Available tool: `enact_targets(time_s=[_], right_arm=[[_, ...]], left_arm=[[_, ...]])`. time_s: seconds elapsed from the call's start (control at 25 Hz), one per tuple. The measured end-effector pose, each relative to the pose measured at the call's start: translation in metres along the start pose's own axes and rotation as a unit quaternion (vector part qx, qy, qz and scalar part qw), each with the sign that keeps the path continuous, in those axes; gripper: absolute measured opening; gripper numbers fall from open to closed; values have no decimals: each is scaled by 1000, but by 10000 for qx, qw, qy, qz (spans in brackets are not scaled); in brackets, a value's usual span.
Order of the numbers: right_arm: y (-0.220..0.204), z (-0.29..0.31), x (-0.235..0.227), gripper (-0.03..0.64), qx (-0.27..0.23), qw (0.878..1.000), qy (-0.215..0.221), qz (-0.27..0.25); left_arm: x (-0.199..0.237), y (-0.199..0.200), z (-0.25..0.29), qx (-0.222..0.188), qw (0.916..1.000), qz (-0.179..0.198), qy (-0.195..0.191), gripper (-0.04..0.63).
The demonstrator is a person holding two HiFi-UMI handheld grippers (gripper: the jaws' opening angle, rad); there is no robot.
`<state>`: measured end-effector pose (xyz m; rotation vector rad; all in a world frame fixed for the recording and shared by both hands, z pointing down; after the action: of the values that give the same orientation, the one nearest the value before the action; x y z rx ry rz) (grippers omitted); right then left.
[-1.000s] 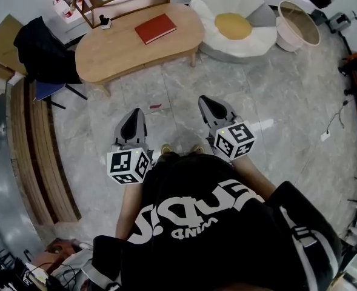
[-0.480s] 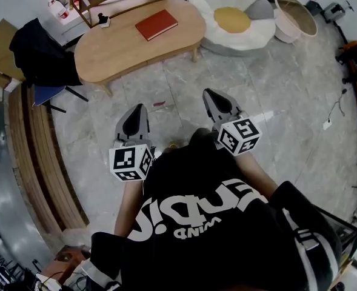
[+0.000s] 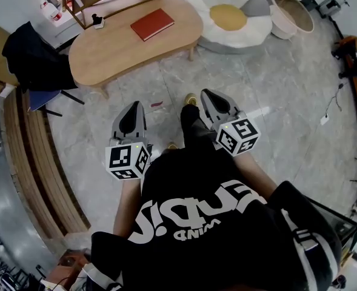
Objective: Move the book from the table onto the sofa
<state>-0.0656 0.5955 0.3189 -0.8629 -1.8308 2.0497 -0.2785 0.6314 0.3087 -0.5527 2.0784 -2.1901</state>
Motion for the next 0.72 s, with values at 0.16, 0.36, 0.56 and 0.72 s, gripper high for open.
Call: enact_targets(time_s=[0.16, 0.36, 0.56, 0.72], right_arm=[[0, 18, -10, 2, 15, 10000, 59, -1], [-2, 46, -29, 2, 44, 9999, 71, 55], [1, 77, -53, 2, 70, 9998, 137, 108], [13, 103, -77, 2, 30, 9998, 169, 143]], left_arm=[[9, -4, 16, 24, 10000, -57, 59, 9], [22, -8, 46, 92, 9999, -79, 95, 9], [32, -8, 83, 126, 9997, -105, 178, 9], [35, -1, 116, 152, 9996, -111, 196, 9]])
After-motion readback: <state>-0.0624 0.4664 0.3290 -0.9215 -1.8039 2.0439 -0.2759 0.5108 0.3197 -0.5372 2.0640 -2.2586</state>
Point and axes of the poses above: the fingertips, and each gripper's own axes: z forward along the fingers, x to its left, y out of its top, the point moved 3 cm from there along -z, backward along the fingers, and after that the axes turned 13 degrees about -x, right-handed, at the moved point
